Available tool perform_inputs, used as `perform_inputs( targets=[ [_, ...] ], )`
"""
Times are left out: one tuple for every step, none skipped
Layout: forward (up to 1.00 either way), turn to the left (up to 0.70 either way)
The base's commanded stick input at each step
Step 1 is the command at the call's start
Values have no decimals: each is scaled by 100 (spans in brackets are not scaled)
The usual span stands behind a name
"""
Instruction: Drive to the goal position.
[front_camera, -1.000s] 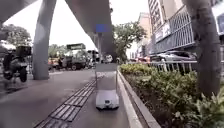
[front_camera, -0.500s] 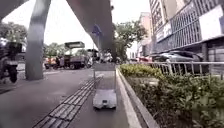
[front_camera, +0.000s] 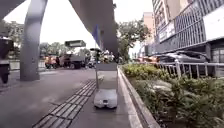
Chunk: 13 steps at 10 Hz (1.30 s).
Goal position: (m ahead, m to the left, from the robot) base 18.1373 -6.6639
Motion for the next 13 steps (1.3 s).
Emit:
perform_inputs(
  targets=[
    [69,1],
    [69,1],
    [69,1],
    [69,1],
    [69,1],
    [69,1],
    [69,1],
    [69,1],
    [69,1],
    [67,1],
    [45,3],
    [45,3],
    [51,2]
  ],
)
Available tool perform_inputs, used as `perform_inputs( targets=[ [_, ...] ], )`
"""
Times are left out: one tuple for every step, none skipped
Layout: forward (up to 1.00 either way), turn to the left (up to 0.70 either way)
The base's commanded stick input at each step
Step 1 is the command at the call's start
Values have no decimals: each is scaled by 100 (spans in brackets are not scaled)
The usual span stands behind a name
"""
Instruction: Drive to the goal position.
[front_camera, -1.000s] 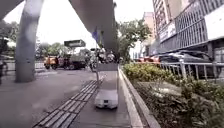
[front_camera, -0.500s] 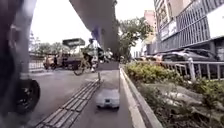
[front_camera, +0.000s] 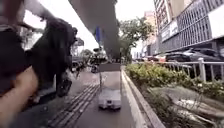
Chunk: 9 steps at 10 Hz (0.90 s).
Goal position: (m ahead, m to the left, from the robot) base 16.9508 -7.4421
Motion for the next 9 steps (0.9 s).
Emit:
perform_inputs(
  targets=[
    [69,1],
    [69,1],
    [69,1],
    [69,1],
    [69,1],
    [69,1],
    [69,1],
    [69,1],
    [69,1]
  ],
)
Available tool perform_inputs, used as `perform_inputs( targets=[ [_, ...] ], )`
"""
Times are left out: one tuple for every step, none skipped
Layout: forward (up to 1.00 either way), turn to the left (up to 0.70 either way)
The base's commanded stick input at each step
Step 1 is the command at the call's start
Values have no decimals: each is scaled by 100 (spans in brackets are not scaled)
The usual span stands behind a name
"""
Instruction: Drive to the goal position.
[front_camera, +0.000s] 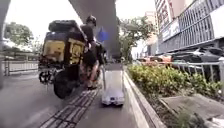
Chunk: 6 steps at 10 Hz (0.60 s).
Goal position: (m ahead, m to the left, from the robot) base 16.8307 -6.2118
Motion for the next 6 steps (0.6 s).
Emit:
perform_inputs(
  targets=[
    [69,1],
    [69,1],
    [69,1],
    [69,1],
    [69,1],
    [69,1]
  ],
)
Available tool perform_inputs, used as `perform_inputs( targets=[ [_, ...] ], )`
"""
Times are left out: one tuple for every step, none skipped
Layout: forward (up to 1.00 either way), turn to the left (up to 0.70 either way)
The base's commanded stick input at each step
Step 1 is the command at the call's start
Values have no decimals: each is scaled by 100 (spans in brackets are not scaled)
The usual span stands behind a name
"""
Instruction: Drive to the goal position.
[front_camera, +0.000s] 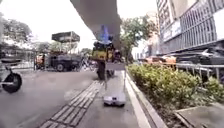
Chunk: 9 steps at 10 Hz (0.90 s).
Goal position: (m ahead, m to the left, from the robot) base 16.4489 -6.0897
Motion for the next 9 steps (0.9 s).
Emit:
perform_inputs(
  targets=[
    [69,1],
    [69,1],
    [69,1],
    [69,1],
    [69,1],
    [69,1],
    [69,1],
    [69,1],
    [69,1]
  ],
)
